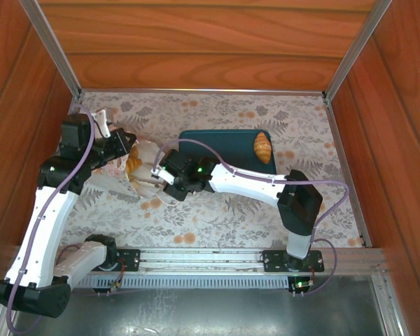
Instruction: Take the fake bread out of the paper bag
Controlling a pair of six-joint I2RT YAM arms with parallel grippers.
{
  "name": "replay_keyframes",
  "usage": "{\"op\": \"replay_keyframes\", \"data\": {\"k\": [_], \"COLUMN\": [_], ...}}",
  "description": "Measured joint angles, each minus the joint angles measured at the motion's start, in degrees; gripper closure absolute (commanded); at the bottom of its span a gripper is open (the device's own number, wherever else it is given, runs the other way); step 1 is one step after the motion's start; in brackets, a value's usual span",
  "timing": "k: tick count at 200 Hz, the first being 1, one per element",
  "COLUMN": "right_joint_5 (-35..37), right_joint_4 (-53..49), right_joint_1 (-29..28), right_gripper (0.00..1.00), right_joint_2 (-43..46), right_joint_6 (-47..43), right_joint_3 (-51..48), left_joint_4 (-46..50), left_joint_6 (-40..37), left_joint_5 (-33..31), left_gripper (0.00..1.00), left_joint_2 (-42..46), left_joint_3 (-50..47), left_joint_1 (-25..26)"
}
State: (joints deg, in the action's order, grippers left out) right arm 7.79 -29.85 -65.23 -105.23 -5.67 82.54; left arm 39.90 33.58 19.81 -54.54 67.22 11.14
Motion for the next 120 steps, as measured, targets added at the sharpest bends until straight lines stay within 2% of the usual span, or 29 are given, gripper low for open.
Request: {"op": "replay_keyframes", "data": {"k": [120], "right_joint_5": [-0.7], "right_joint_4": [1.4], "right_joint_1": [0.0], "right_gripper": [0.40], "right_joint_2": [-8.9], "right_joint_6": [0.1], "right_joint_3": [9.8], "left_joint_4": [0.0], "left_joint_6": [0.9], "left_joint_5": [1.0], "left_gripper": [1.00], "left_joint_2": [-0.6], "left_joint_3": [0.0], "left_joint_1": [0.0]}}
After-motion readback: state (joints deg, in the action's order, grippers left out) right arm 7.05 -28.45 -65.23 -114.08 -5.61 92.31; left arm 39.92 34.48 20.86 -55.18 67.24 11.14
